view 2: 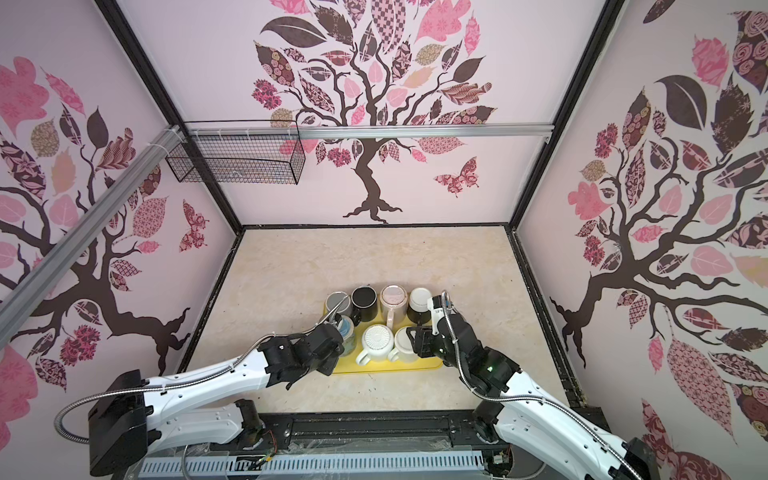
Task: Turn the mug right side up
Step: 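Lower the left gripper and close it on the blue mug's handle, then lift and tilt the blue mug with the left gripper while the right reaches in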
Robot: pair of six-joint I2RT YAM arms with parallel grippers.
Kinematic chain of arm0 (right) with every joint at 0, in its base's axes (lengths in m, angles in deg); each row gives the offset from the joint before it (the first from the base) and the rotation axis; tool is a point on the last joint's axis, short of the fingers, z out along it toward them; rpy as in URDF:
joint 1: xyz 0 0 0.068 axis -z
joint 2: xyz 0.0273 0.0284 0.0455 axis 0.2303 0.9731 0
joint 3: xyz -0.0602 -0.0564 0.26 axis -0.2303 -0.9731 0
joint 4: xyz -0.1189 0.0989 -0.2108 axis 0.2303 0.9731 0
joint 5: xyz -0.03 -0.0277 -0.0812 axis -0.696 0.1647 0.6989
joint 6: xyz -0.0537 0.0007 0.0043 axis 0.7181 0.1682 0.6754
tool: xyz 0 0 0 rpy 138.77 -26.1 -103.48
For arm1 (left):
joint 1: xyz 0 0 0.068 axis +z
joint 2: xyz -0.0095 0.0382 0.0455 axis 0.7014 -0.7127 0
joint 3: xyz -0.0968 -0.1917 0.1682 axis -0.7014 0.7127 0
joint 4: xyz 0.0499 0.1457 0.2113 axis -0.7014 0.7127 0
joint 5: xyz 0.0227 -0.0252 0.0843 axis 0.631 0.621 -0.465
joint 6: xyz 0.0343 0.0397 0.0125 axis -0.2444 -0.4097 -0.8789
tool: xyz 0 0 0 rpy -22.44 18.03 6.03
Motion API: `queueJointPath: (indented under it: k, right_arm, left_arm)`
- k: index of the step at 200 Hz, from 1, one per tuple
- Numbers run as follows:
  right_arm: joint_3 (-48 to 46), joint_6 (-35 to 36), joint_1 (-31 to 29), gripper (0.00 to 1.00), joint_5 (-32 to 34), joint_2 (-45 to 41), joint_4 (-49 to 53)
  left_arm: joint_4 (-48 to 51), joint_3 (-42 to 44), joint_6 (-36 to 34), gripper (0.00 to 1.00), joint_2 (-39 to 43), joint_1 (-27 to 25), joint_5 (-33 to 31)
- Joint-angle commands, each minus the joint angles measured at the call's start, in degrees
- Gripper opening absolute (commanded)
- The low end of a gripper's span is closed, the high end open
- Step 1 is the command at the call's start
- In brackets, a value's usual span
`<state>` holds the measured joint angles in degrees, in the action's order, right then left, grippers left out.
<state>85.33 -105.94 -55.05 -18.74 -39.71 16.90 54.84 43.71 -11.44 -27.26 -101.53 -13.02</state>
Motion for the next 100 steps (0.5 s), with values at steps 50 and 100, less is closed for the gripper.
queueJointPath:
  k: [50,100]
  right_arm:
    - [0.13,-3.35,-0.58,0.45,-6.43,0.57,-5.93]
    - [0.87,-5.46,-0.62,0.45,-11.19,2.59,-10.79]
  left_arm:
    - [1.86,-4.64,0.06,0.00,7.03,0.00,-0.90]
    - [2.58,-6.68,-0.03,0.00,9.86,0.05,-0.33]
